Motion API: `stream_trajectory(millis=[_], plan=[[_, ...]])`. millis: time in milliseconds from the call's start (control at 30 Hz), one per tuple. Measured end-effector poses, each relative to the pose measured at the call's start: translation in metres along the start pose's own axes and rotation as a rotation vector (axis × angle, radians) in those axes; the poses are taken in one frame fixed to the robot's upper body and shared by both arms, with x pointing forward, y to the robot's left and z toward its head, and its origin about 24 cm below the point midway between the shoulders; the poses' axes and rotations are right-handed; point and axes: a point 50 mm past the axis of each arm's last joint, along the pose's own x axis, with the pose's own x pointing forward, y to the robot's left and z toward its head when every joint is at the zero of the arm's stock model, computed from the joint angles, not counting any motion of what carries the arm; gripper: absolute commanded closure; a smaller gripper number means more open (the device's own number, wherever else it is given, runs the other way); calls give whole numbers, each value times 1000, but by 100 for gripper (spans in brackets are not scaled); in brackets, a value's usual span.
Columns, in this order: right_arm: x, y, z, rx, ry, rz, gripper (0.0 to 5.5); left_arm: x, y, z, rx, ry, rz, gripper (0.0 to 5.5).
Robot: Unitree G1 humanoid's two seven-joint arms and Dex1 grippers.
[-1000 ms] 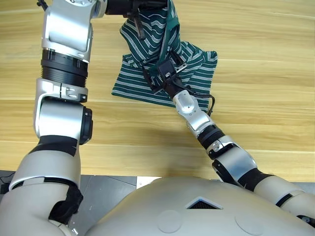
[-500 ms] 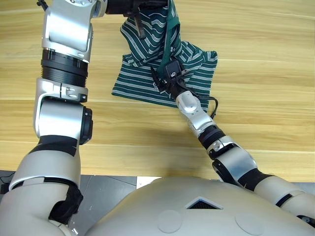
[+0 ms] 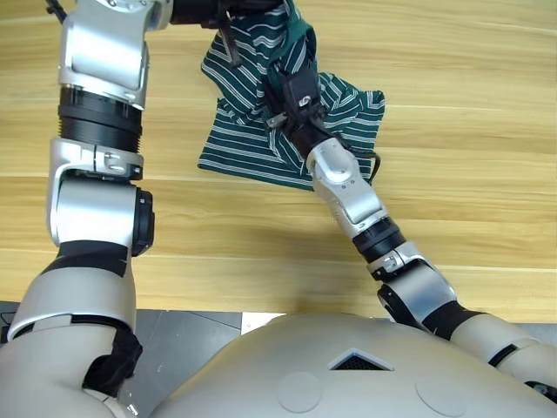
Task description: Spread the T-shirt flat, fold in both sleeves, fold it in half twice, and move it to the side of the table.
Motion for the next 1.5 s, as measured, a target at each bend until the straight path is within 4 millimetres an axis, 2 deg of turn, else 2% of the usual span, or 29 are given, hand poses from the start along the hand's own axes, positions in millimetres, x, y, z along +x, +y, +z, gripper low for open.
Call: stream_trajectory(millis=[100, 167, 233, 367, 533, 800, 1033, 1200, 1500], plan=[[-27, -15, -10, 71, 73, -62, 522, -14, 9, -6, -5, 20, 53, 550], [-30, -18, -1, 84, 54, -68, 549, -16, 10, -6, -7, 13, 67, 550], [-32, -20, 8, 88, 31, -74, 549, -17, 11, -6, -9, 8, 71, 550], [-42, -22, -7, 103, 98, -84, 549, -17, 12, -5, -16, -2, 85, 550], [-46, -22, -15, 103, 127, -87, 549, -18, 13, -5, -18, -7, 96, 550], [-50, -13, -18, 104, 121, -13, 403, -18, 13, -7, -22, -6, 97, 550], [-60, 0, -33, 116, 162, 30, 259, -18, 13, -7, -22, -6, 97, 550], [-64, 4, -61, 78, 262, 44, 177, -16, 12, -8, -28, -4, 92, 550], [-60, 14, -64, 45, 233, 95, 12, -14, 10, -12, -37, -2, 85, 550]])
